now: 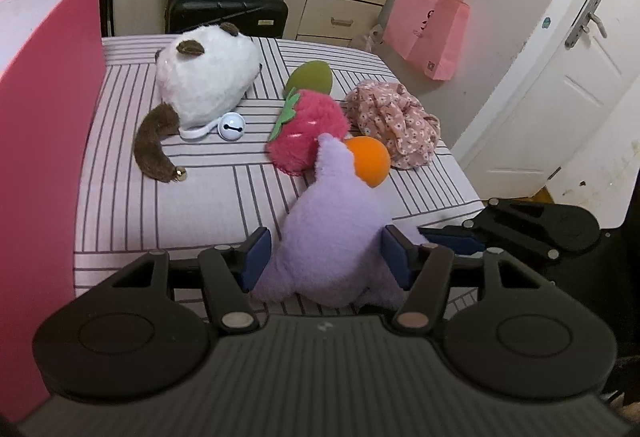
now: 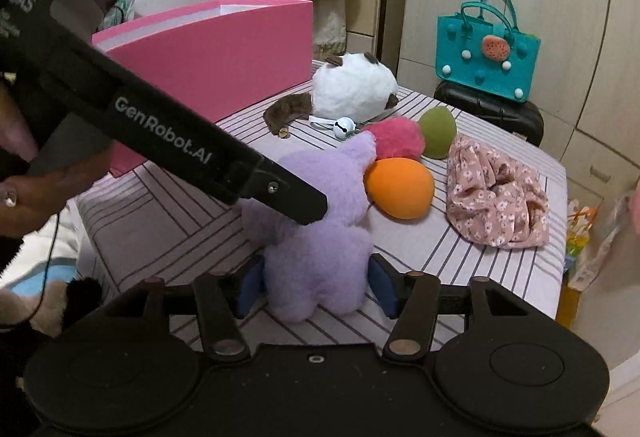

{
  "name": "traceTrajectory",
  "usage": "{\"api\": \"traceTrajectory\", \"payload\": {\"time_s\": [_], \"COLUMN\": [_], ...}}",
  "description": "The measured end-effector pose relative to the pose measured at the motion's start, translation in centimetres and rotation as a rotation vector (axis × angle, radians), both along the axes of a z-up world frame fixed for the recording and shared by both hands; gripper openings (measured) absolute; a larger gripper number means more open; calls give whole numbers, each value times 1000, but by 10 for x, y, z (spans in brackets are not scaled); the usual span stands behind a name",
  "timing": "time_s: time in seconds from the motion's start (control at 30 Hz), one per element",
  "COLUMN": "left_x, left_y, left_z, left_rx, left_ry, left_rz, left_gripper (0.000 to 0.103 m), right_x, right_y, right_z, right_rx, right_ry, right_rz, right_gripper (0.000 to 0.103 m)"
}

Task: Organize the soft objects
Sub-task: 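Grasp the purple plush toy with the left gripper while the right gripper grasps it too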

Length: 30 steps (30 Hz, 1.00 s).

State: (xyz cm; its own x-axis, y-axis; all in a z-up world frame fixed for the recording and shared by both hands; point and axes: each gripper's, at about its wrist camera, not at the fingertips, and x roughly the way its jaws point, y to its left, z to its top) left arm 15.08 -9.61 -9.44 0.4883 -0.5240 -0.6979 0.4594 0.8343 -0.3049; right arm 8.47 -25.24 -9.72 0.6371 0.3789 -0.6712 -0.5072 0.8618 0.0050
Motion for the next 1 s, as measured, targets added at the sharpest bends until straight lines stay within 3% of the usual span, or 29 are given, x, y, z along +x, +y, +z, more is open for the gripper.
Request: {"api": "traceTrajectory", "payload": {"time_s": [0.33, 0.57, 1.0], "left_x": [-11, -16, -35], "left_y": [6, 12, 33], "left_z": [0, 7, 33], "left_rx": [-58, -9, 74], "left_ry": [-3, 46, 134], "left_rz": [-40, -58, -183], "left_gripper": [48, 47, 47], "right_x": [0, -3, -18], "right_y": [-8, 1, 23], "right_z": [2, 7, 39], "right_rx": [98, 109, 123], "right_ry": [51, 111, 222], "right_rz": [-41, -22, 47], "right_gripper": [49, 49, 49]}}
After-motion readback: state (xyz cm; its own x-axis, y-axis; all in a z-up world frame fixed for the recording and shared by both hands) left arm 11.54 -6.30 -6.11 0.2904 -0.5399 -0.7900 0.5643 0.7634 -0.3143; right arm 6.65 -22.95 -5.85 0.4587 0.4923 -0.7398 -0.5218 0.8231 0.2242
